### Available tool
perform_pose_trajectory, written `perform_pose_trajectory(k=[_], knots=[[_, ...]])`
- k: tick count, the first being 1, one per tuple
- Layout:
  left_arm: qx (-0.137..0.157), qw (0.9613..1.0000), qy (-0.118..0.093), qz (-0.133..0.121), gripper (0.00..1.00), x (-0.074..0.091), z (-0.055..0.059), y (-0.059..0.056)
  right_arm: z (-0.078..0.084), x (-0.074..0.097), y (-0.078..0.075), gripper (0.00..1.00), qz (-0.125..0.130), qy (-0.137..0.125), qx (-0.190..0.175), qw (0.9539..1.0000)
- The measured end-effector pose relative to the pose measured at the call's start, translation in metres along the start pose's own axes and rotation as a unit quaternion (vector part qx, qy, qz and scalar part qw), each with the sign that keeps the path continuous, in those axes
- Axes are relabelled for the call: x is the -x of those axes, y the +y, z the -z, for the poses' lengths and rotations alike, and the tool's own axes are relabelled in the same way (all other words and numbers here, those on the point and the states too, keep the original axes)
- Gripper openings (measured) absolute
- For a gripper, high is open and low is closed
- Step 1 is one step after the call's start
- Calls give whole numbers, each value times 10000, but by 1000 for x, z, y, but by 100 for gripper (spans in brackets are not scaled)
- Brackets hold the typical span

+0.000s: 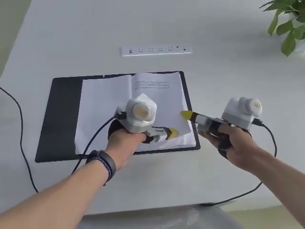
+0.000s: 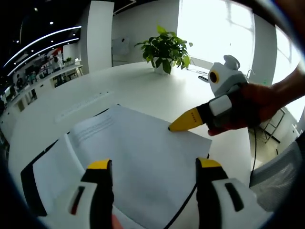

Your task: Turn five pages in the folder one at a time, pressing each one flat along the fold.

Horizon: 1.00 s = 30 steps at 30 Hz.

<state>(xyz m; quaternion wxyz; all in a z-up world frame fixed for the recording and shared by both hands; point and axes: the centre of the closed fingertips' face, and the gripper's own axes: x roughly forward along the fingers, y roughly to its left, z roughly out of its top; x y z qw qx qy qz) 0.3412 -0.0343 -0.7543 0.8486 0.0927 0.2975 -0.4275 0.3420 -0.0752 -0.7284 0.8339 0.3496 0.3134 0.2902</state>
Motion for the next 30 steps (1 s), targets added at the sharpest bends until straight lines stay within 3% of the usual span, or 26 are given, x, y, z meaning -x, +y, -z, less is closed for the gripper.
perform_pose_trajectory(k=[8, 22, 30], knots=[[112, 9997, -118, -185, 71, 21, 2, 19, -4, -10, 19, 0, -125, -22, 92, 9999], [243, 9981, -213, -533, 72, 66, 17, 53, -9, -38, 62, 0, -475, 16, 325, 9983], [296, 9960, -302, -787, 73, 108, 25, 69, -3, -61, 95, 0, -816, 180, 510, 9952]])
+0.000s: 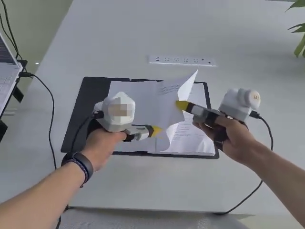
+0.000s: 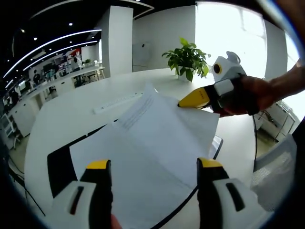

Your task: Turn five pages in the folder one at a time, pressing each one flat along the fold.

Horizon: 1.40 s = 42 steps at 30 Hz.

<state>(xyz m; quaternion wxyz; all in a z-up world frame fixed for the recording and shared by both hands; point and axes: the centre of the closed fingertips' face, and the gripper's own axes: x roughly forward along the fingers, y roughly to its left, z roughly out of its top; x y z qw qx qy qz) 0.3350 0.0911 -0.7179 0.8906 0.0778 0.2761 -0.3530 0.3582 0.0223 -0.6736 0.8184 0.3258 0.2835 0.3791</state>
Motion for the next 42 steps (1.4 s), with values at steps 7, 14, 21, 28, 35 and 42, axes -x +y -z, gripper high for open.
perform_pose_trajectory(k=[7, 14, 21, 28, 35, 42], knots=[[123, 9997, -91, -183, 74, 25, 5, 23, 7, -20, 19, 0, -231, 160, 101, 9996], [255, 9991, -141, -313, 75, 48, 14, 39, 17, -40, 36, 0, -427, 338, 177, 9984], [343, 9982, -199, -439, 76, 70, 21, 48, 31, -62, 53, 0, -627, 554, 249, 9962], [472, 9968, -276, -583, 77, 90, 27, 55, 46, -85, 69, 0, -799, 761, 274, 9935], [650, 9953, -323, -637, 77, 106, 38, 55, 63, -103, 73, 0, -826, 979, 287, 9913], [729, 9943, -332, -709, 77, 116, 46, 59, 88, -123, 71, 0, -754, 1244, 202, 9892]])
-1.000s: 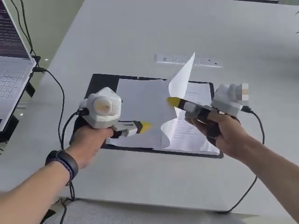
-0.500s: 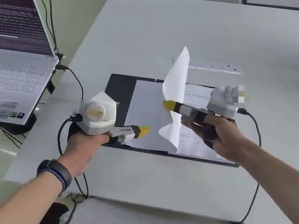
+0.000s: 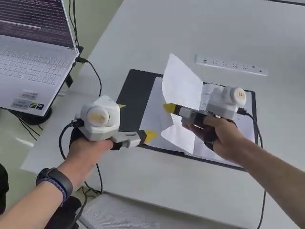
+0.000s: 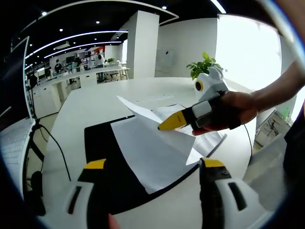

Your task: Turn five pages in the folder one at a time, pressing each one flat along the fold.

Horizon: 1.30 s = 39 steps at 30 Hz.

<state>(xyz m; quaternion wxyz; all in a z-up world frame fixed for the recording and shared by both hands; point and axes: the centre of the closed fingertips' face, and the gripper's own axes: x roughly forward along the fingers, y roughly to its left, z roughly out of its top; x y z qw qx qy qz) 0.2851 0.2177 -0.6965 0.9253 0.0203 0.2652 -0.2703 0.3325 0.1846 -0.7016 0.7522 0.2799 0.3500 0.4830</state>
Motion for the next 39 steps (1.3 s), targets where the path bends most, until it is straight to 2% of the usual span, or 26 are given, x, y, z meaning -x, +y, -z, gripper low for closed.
perform_pose_trajectory(k=[7, 15, 19, 24, 27, 39], knots=[[69, 10000, -8, -36, 78, 4, 5, 1, 15, -19, -9, 0, 157, 197, -156, 9996], [155, 9999, 29, -57, 78, 7, 15, 3, 29, -33, -13, 0, 283, 340, -345, 9984], [168, 9998, 29, -56, 79, 9, 15, 1, 36, -38, -16, 0, 366, 427, -413, 9976], [147, 9999, 54, -37, 79, 11, 15, -5, 38, -52, -46, 0, 513, 487, -525, 9961], [152, 9999, 51, -46, 79, 12, 14, -4, 43, -58, -57, 0, 568, 572, -565, 9951], [191, 9997, 69, -96, 79, 13, 15, -1, 60, -67, -85, 0, 858, 750, -677, 9912]])
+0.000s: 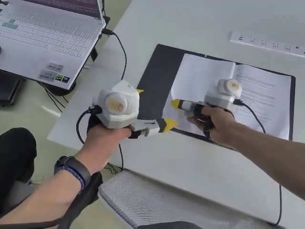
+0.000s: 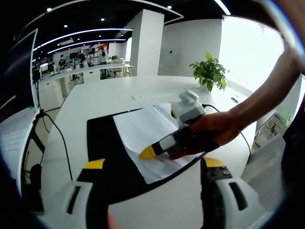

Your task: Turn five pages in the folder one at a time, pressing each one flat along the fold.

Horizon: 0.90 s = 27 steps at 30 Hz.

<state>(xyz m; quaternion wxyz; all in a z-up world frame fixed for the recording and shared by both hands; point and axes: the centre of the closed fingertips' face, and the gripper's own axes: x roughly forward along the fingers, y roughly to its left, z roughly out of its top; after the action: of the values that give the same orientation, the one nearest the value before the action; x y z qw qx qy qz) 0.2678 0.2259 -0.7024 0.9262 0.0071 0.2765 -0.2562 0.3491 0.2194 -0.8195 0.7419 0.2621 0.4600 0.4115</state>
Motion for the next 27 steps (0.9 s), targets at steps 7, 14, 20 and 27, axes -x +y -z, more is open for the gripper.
perform_pose_trajectory(k=[7, 14, 20, 27], knots=[[44, 10000, 23, -35, 79, 2, 3, 3, 2, -5, 2, 2, 8, -52, -2, 10000], [63, 10000, 39, -48, 80, 0, 6, 7, 3, -6, 4, 4, -21, -82, -19, 10000], [56, 10000, 35, -41, 80, -2, 6, 8, 4, -5, 10, 9, -92, -80, 60, 9999], [45, 10000, 63, -32, 79, -3, 7, 5, 5, -3, 18, 17, -195, -74, 44, 9998]])
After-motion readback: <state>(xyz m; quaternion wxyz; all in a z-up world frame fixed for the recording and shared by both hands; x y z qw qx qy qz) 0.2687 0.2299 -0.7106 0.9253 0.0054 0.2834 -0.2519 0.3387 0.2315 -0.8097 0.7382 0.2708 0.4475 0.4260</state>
